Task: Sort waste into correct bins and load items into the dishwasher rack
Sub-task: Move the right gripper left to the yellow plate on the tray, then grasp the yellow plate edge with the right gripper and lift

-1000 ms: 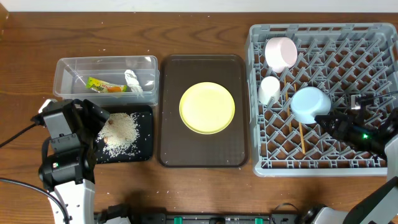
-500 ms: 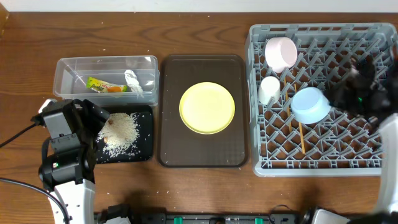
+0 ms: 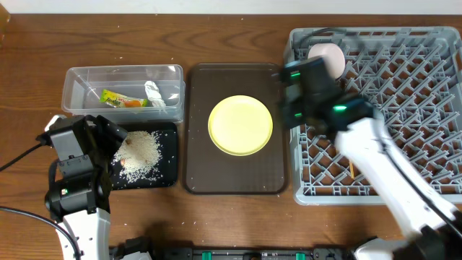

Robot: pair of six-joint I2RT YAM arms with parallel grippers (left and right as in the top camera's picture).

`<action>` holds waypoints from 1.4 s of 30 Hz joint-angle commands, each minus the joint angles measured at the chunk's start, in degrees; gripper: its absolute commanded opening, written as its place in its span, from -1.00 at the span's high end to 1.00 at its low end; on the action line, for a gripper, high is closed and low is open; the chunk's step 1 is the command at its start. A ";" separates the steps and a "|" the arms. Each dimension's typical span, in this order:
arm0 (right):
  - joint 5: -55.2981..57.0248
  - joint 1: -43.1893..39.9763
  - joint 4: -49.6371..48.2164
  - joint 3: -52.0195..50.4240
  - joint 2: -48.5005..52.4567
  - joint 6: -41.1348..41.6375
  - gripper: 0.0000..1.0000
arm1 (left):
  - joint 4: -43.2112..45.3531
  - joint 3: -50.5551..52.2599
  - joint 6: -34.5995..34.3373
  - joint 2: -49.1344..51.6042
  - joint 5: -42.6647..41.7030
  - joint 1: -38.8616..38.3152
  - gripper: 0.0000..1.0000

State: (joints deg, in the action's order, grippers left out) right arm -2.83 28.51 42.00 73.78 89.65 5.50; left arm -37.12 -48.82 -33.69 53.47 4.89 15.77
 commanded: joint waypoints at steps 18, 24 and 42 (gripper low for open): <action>-5.31 19.28 -12.46 -0.09 24.98 -1.25 0.66 | -0.13 -1.01 -0.50 0.02 0.74 0.35 -0.96; -12.44 23.56 -11.61 -0.07 25.35 -1.25 0.66 | -0.15 -1.01 -0.50 0.02 0.74 0.35 -0.96; -2.49 18.18 -1.53 9.90 20.46 -5.79 0.54 | -0.15 -1.01 -0.50 0.02 0.74 0.35 -0.96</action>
State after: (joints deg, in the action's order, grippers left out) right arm -9.37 48.82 39.75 81.71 113.23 1.67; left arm -37.15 -48.82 -33.69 53.47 4.91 15.77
